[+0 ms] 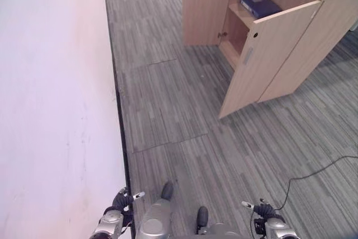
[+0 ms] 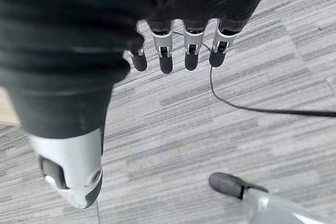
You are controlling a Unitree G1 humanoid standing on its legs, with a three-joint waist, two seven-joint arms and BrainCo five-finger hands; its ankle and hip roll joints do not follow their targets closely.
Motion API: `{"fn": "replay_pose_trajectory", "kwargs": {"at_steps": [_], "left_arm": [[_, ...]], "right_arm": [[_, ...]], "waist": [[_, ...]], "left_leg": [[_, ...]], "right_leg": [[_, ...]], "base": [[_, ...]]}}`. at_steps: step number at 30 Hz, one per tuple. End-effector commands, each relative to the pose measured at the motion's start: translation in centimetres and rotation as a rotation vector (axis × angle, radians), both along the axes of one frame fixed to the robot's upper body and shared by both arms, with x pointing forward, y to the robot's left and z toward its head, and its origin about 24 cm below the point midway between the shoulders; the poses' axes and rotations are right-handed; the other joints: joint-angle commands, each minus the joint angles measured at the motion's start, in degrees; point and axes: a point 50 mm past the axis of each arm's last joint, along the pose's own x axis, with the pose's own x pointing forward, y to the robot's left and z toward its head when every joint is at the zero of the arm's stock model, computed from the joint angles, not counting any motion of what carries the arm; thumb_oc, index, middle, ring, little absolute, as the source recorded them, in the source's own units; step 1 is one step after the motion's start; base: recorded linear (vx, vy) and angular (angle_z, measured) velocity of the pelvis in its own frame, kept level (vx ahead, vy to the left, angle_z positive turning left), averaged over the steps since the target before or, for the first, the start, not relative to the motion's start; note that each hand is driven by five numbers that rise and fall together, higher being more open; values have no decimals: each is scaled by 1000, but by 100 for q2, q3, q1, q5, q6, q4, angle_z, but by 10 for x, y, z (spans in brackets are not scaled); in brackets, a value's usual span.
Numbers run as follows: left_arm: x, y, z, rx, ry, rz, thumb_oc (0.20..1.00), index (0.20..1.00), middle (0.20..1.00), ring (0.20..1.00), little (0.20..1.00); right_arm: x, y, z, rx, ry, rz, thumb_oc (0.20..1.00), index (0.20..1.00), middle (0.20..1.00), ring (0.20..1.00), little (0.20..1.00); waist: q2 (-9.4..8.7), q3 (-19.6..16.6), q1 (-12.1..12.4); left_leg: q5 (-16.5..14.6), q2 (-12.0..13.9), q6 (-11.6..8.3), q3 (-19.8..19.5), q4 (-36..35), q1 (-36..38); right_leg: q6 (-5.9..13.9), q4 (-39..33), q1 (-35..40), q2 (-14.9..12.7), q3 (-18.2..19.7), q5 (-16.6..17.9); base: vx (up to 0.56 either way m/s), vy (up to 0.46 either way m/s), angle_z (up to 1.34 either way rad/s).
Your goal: Put the empty folder in the office cabinet
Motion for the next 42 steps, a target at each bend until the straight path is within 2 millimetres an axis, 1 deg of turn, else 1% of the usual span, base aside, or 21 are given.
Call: {"fn": "replay_pose_trajectory", "kwargs": {"at_steps": [1,7,12,13,14,15,17,18,19,20,23,25,27,28,29,30,31,33,37,40,42], "left_arm": [[2,5,4,13,-37,9,1000,1000,1000,1000,1000],[-14,16,-1,36,17,25,1000,1000,1000,1000,1000],[-24,22,-4,58,58,24,1000,1000,1000,1000,1000],[-24,25,-3,68,58,15,1000,1000,1000,1000,1000],[-26,28,-2,78,69,3,1000,1000,1000,1000,1000],[-26,28,-2,78,69,3,1000,1000,1000,1000,1000],[-25,31,-1,92,71,-17,1000,1000,1000,1000,1000],[-19,33,2,98,54,-31,1000,1000,1000,1000,1000],[-19,33,2,98,53,-31,1000,1000,1000,1000,1000],[-15,35,5,106,38,-42,1000,1000,1000,1000,1000],[-6,37,10,110,4,-51,1000,1000,1000,1000,1000],[-5,36,11,111,0,-56,1000,1000,1000,1000,1000],[1,33,13,112,-17,-75,1000,1000,1000,1000,1000],[3,34,14,112,-28,-74,1000,1000,1000,1000,1000],[6,33,16,109,-40,-80,1000,1000,1000,1000,1000],[11,30,18,107,-61,-93,1000,1000,1000,1000,1000],[11,30,18,107,-60,-94,1000,1000,1000,1000,1000],[16,27,19,103,-76,-108,1000,1000,1000,1000,1000],[11,22,16,96,-64,-120,1000,1000,1000,1000,1000],[7,18,13,79,-61,-113,1000,1000,1000,1000,1000],[5,12,11,39,-70,-92,1000,1000,1000,1000,1000]], "right_arm": [[-5,-6,2,-5,-25,-45,1000,1000,1000,1000,1000],[-12,4,-4,21,11,-32,1000,1000,1000,1000,1000],[-19,12,-9,50,22,-40,1000,1000,1000,1000,1000],[-19,15,-9,62,19,-48,1000,1000,1000,1000,1000],[-20,17,-10,73,20,-56,1000,1000,1000,1000,1000],[-20,17,-10,73,20,-56,1000,1000,1000,1000,1000],[-18,21,-10,87,13,-38,1000,1000,1000,1000,1000],[-10,23,-8,96,-12,-34,1000,1000,1000,1000,1000],[-10,23,-8,97,-12,-34,1000,1000,1000,1000,1000],[-5,23,-6,101,-30,-29,1000,1000,1000,1000,1000],[5,26,-3,107,-61,-25,1000,1000,1000,1000,1000],[7,26,-2,105,-66,-23,1000,1000,1000,1000,1000],[6,25,-2,103,-65,-33,1000,1000,1000,1000,1000],[3,23,-3,99,-60,-45,1000,1000,1000,1000,1000],[2,20,-3,95,-56,-55,1000,1000,1000,1000,1000],[-2,12,-3,79,-48,-89,1000,1000,1000,1000,1000],[-2,12,-3,80,-48,-90,1000,1000,1000,1000,1000],[-6,3,-3,64,-36,-139,1000,1000,1000,1000,1000],[-28,-8,-7,34,33,-180,1000,1000,1000,1000,1000],[-37,-12,-9,45,36,-238,1000,1000,1000,1000,1000],[-46,-15,-9,60,29,-294,1000,1000,1000,1000,1000]], "waist": [[-45,-301,290],[-237,-485,608],[-407,-639,580],[-517,-734,580],[-621,-821,560],[-628,-827,560],[-808,-981,549],[-800,-968,527],[-803,-969,540],[-755,-908,509],[-420,-698,347],[-330,-640,308],[-85,-516,118],[-88,-420,16],[-71,-370,-44],[-122,-314,-141],[-111,-273,-167],[-172,-250,-320],[-190,-452,-390],[-81,-552,-515],[43,-587,-681]], "left_leg": [[232,-224,431,216,350,-1094],[559,106,527,628,353,-1363],[776,168,525,669,440,-1279],[803,185,549,819,563,-1287],[773,152,594,926,601,-1296],[770,149,596,928,603,-1301],[566,-24,732,1084,557,-1235],[395,-52,831,1124,497,-1048],[393,-46,833,1137,495,-1049],[308,-23,894,1121,479,-947],[49,149,1100,973,371,-447],[6,161,1156,907,297,-284],[-131,239,1221,743,47,280],[-251,186,1218,713,16,520],[-342,195,1183,710,-5,690],[-514,149,1101,758,-38,907],[-543,155,1096,728,-50,977],[-765,72,1018,683,-138,1320],[-1262,243,825,1030,-141,1918],[-1378,379,726,1086,24,2005],[-1440,537,527,1296,803,1863]], "right_leg": [[575,665,784,50,661,-1420],[674,718,1437,-127,1043,-1753],[835,793,1461,-296,1025,-1689],[985,809,1388,-447,1011,-1449],[1154,871,1295,-603,1012,-973],[1157,864,1293,-608,1011,-970],[1429,1117,1107,-821,1088,-14],[1594,1738,804,-836,1082,507],[1596,1759,786,-837,1098,499],[1708,2259,602,-794,1080,899],[1826,3588,-83,-629,810,1237],[1817,3838,-242,-578,688,1147],[1694,4271,-1104,-360,431,655],[1615,4164,-1359,-404,278,284],[1567,3750,-1412,-471,93,109],[1444,2680,-1635,-583,-147,-85],[1440,2652,-1542,-581,-184,-121],[1480,1621,-1742,-715,-337,116],[1454,749,-1343,-1015,-1370,473],[1333,779,-1246,-865,-1152,403],[1151,747,-1063,-746,-1062,217]], "base": [[283,54,-49],[363,150,-58],[230,187,-8],[304,322,11],[306,323,3],[315,341,-2],[296,332,2],[197,229,3],[201,244,-15],[147,191,-14],[188,253,-11],[140,146,11],[323,200,5],[419,126,-33],[485,-36,-35],[373,-62,-10],[387,-89,7],[354,-101,20],[347,-161,26],[297,-139,-10],[236,-184,-21]]}}
